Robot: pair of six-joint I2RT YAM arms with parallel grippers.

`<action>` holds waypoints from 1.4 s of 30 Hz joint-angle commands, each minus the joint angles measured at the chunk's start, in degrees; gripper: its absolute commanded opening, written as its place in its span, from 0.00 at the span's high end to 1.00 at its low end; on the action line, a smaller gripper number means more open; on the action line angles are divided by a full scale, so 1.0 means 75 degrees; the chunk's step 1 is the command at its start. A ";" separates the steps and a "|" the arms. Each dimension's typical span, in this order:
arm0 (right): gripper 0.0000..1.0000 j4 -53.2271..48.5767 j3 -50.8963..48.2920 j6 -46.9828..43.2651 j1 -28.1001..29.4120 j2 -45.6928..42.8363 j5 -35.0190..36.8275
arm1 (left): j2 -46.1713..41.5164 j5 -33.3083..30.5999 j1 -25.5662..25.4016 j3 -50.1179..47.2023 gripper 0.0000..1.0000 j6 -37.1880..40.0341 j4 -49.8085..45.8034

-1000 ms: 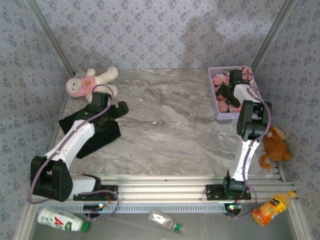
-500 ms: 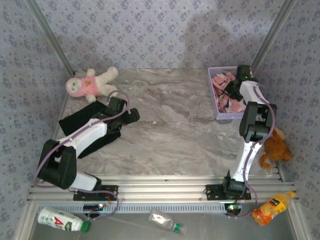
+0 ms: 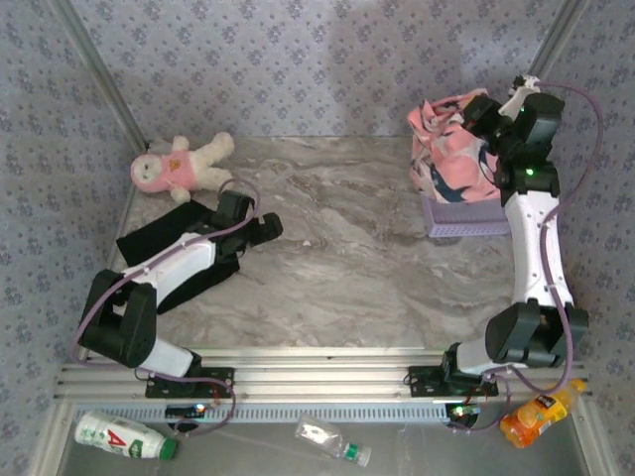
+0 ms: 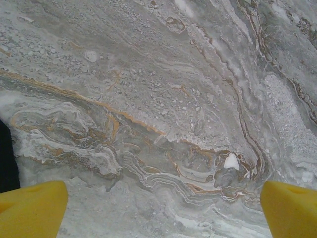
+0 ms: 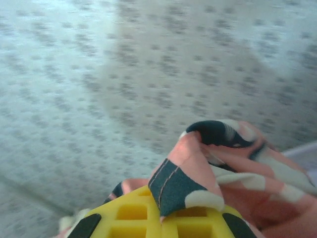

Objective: Fold and stack the mixed laundry pile

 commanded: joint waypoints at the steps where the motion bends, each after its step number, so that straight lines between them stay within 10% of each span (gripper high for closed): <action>1: 1.00 0.0630 0.0036 0.0083 0.0599 -0.0439 -0.1062 | 0.0048 -0.0001 -0.0001 0.0298 0.00 -0.0108 0.0157; 13: 0.94 0.0249 -0.1710 -0.0314 0.3192 -0.0285 -0.1176 | -0.0602 -0.0678 0.0635 0.0111 0.00 -0.0304 -0.0424; 18: 0.46 0.0593 -0.3499 0.0308 0.3450 0.0448 -0.1380 | -0.0868 -0.0539 0.0656 -0.0001 0.00 -0.0170 -0.0570; 22: 0.39 0.0035 -0.4051 0.0147 0.3561 0.0539 -0.0670 | -0.0670 0.0128 0.0558 -0.0053 0.00 -0.0015 -0.0334; 35: 0.25 -0.0965 -0.2774 -0.1208 0.3827 0.1707 0.2874 | 0.1664 0.0999 0.0199 0.1690 0.00 -0.0023 0.0325; 42: 0.19 -0.0869 -0.1587 -0.1051 0.3486 0.3641 0.2172 | 0.2703 0.1252 0.0151 0.2162 0.00 -0.0056 0.0881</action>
